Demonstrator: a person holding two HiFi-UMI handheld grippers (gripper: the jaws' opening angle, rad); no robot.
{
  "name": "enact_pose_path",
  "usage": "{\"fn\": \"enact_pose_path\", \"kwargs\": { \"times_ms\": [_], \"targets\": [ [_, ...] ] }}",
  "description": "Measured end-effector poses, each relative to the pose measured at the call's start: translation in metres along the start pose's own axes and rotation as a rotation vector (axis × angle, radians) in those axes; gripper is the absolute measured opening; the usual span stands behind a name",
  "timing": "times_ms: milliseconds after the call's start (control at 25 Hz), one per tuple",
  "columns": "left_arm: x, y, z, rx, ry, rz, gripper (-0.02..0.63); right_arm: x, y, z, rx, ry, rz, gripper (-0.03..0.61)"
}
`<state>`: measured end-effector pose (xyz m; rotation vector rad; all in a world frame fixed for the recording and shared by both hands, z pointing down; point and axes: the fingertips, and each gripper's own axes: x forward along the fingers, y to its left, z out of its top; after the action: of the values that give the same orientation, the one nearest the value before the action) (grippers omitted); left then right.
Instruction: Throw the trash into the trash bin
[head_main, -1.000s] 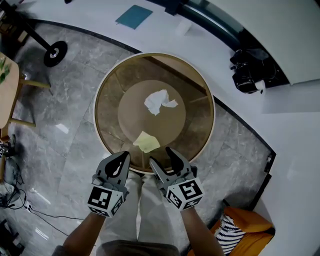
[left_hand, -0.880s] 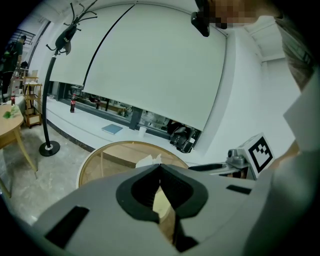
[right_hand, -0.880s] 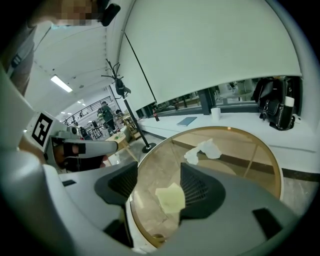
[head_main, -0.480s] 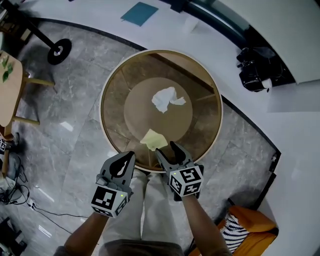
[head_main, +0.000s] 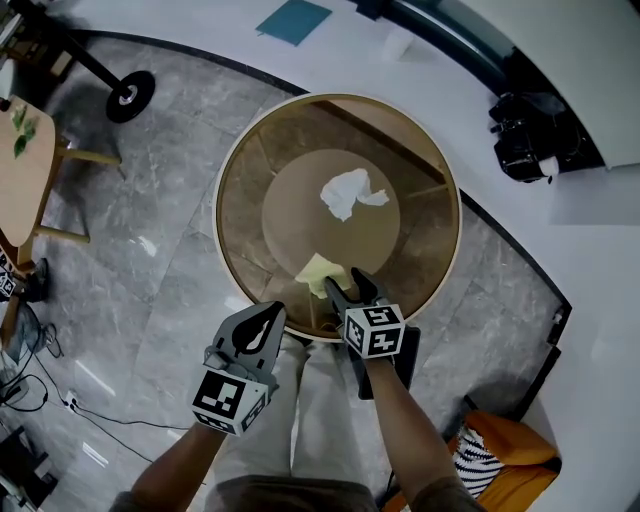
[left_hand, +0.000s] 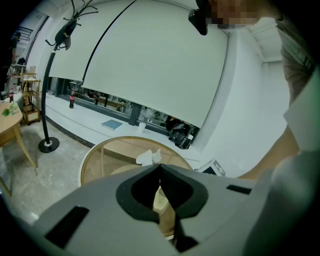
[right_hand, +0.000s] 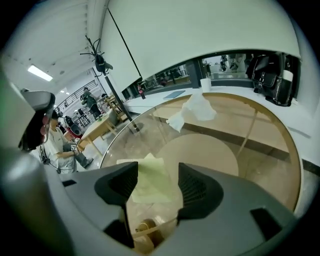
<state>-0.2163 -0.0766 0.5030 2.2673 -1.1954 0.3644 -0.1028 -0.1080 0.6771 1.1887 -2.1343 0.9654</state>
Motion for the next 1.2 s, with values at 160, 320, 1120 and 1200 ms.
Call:
{"fn": "enact_pose_path", "kwargs": {
  "times_ms": [160, 320, 1120, 1200],
  "targets": [
    [0.001, 0.002, -0.002, -0.006, 0.000, 0.004, 0.018, 0.005, 0.000, -0.003, -0.022, 0.021, 0.002, 0.259],
    [0.003, 0.002, -0.002, -0.011, 0.002, 0.003, 0.018, 0.006, 0.001, -0.003, -0.022, 0.024, 0.006, 0.232],
    [0.005, -0.002, -0.008, -0.006, 0.020, -0.003, 0.018, -0.012, 0.014, 0.004, -0.035, -0.008, 0.060, 0.023],
    [0.005, -0.003, -0.008, -0.005, 0.022, -0.003, 0.018, -0.016, 0.015, 0.006, -0.031, -0.019, 0.059, 0.023]
  ]
}}
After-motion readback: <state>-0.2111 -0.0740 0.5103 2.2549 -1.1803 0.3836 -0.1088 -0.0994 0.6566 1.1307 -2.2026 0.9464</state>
